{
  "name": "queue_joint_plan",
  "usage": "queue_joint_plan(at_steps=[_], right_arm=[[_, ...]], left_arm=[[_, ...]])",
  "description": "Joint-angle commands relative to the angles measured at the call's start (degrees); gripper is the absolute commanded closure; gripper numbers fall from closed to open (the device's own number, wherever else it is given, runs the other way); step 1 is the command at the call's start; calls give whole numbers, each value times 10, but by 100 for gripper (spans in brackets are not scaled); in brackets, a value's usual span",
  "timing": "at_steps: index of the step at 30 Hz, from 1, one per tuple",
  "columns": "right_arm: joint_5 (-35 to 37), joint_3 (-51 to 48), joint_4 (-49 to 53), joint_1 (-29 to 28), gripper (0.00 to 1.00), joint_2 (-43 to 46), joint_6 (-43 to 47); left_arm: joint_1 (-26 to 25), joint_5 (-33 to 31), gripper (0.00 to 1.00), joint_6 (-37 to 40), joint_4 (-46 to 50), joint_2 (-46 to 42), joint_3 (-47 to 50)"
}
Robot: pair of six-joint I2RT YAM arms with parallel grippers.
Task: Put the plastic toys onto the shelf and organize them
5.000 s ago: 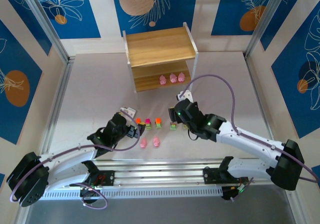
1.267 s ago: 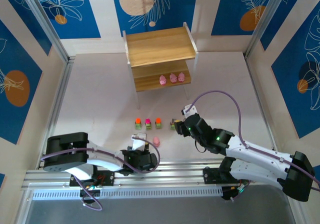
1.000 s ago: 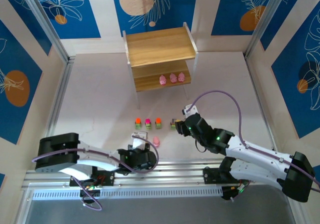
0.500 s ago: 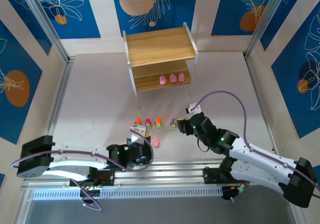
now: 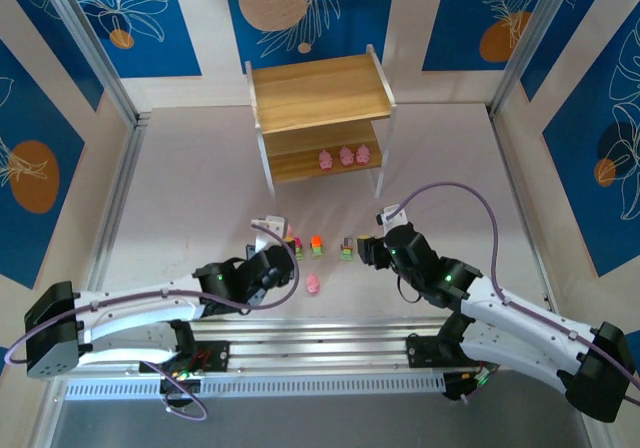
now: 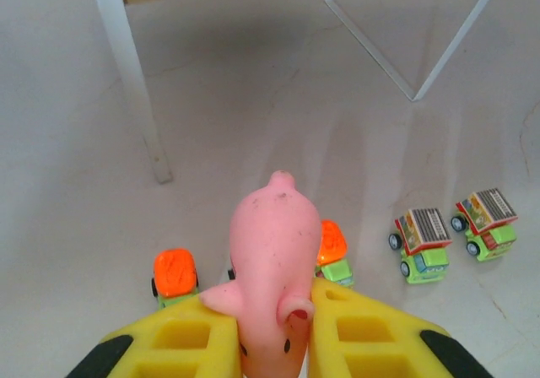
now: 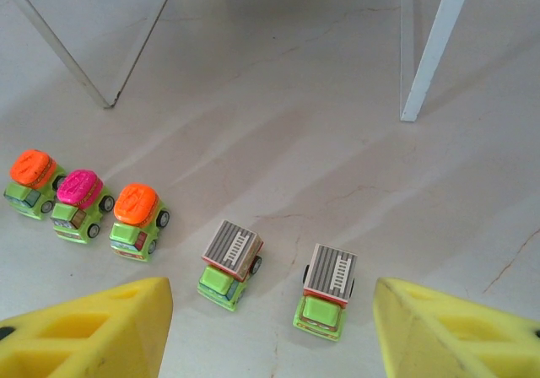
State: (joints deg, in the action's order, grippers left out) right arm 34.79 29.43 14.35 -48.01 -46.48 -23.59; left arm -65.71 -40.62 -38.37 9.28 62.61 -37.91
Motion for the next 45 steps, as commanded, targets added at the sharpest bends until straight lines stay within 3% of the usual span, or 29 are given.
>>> queue_joint_plan(at_steps=[1,9,21,45], right_arm=[[-12,-7,0,5,36,12,-7],[-15,-8,-1,12,35,14,-8],[-17,-18,5,21,36,51,-11],[-37,-20,1,39,36,53,-14]], left_arm=[[30,42,80,51,-13,17,-38],[95,84,80,99,-45,88,-115],[154,87,80,132,-89,200,-219],[202,77,79,129,-115,339,-337]])
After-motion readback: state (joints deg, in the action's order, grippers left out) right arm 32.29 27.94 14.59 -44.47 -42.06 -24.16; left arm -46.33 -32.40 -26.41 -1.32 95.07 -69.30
